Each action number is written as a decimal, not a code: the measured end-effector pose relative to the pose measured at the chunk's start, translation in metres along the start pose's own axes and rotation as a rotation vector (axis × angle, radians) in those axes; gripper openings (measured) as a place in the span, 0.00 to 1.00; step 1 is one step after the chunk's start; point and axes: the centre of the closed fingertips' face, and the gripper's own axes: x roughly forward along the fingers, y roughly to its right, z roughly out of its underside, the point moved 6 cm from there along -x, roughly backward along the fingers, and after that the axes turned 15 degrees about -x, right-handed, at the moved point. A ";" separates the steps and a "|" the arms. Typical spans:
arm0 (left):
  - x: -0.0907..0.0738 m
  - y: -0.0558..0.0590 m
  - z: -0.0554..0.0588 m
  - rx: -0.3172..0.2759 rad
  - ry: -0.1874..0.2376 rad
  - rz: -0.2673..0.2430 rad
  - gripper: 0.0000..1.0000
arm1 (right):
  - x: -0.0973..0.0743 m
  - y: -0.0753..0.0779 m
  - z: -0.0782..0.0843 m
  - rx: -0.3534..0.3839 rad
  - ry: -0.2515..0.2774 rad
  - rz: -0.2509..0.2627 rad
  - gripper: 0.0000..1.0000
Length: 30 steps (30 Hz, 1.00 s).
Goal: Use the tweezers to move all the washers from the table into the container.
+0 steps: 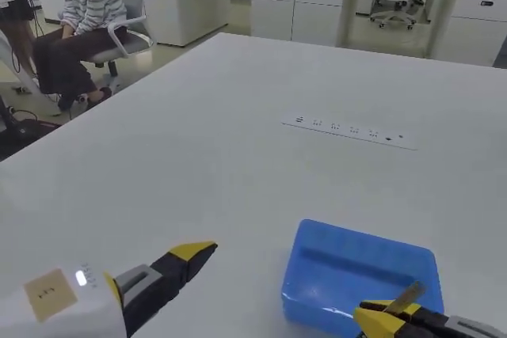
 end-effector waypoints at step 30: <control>0.001 0.002 0.003 0.009 -0.015 0.006 0.77 | 0.018 -0.006 0.021 -0.206 -0.111 -0.020 0.03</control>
